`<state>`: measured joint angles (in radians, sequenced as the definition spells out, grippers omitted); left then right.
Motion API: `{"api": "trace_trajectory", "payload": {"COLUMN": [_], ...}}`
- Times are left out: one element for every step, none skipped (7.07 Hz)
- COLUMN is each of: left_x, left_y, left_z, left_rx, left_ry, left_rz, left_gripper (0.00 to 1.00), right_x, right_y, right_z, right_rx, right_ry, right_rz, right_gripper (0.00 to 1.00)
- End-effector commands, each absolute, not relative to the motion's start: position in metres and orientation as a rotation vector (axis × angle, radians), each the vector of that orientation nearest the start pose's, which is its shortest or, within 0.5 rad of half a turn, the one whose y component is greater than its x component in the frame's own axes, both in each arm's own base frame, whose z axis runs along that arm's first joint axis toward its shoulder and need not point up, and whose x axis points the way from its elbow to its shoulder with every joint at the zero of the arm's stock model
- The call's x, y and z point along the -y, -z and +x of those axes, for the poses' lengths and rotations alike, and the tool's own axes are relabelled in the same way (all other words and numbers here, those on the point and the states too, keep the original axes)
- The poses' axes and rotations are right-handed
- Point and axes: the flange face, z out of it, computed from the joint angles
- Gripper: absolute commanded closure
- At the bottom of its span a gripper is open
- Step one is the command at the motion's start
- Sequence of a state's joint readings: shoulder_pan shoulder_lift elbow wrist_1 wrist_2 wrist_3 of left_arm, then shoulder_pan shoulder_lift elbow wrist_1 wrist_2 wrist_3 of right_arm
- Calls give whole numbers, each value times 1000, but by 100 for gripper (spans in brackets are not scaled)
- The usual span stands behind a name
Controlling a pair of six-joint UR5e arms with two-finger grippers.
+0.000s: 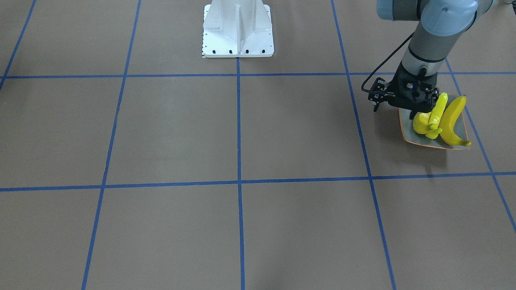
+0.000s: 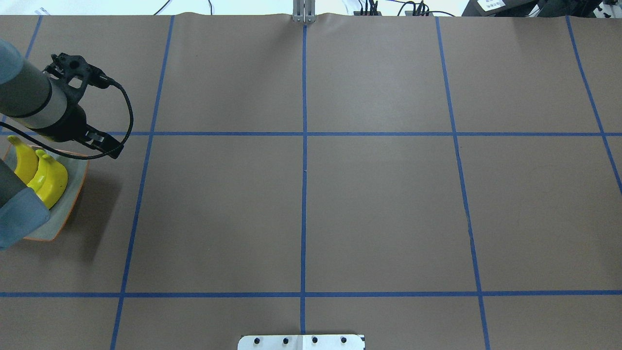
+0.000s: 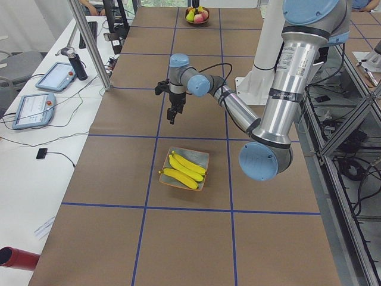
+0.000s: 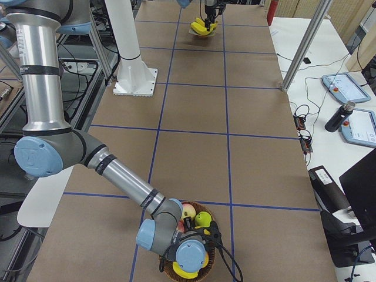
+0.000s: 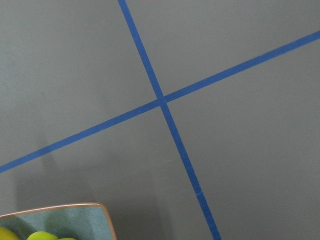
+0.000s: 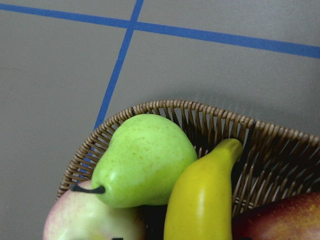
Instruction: Transfer all bananas from basket to plate
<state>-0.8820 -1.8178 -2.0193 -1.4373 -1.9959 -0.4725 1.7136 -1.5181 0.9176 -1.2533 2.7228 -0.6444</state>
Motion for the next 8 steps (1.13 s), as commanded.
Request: {"api": "trace_trajectory", "payload": {"left_x": [474, 474, 474, 474, 474, 474, 474, 481], "left_y": [-347, -347, -345, -344, -343, -341, -338, -324], "left_z": [271, 272, 272, 272, 273, 273, 273, 279], "left_rx": [-654, -654, -656, -657, -661, -663, -670, -687], "left_ry": [-328, -329, -328, -329, -328, -329, -315, -288], "left_rz": [237, 236, 238, 241, 240, 242, 242, 250], "left_gripper": [0, 0, 0, 0, 0, 0, 0, 0], "right_x": [425, 434, 441, 457, 470, 479, 494, 511], "right_y": [-871, -864, -857, -837, -803, -772, -735, -695], "right_z": [100, 101, 105, 123, 136, 147, 151, 152], "right_rx": [1157, 1155, 1164, 1161, 1157, 1161, 1170, 1210], "right_ry": [293, 301, 298, 271, 254, 221, 179, 59], "right_rz": [214, 228, 247, 274, 287, 275, 241, 194], "right_gripper": [100, 100, 100, 100, 100, 100, 100, 100]}}
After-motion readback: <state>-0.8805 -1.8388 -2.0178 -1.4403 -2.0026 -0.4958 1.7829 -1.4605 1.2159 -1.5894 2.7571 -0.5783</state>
